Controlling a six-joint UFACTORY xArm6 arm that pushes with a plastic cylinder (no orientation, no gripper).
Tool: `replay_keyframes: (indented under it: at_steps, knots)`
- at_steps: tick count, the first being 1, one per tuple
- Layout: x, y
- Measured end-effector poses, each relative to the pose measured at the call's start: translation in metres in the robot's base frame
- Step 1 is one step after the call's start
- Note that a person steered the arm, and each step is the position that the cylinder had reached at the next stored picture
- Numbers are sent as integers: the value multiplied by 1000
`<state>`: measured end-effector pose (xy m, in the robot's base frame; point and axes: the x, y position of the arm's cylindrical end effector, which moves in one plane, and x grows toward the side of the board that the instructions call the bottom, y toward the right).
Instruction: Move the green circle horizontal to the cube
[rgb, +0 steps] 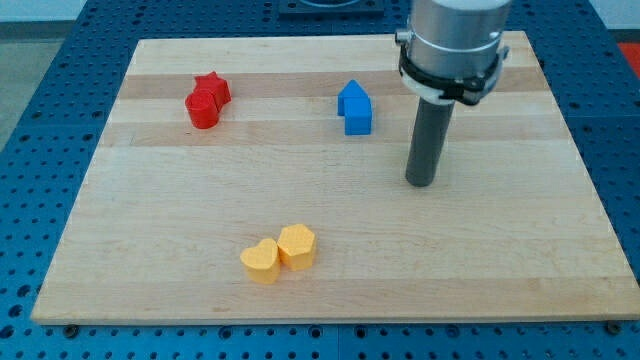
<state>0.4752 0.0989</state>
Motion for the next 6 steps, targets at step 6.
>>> replay_keyframes:
  at_steps: [6]
  knots:
    - [-47, 67]
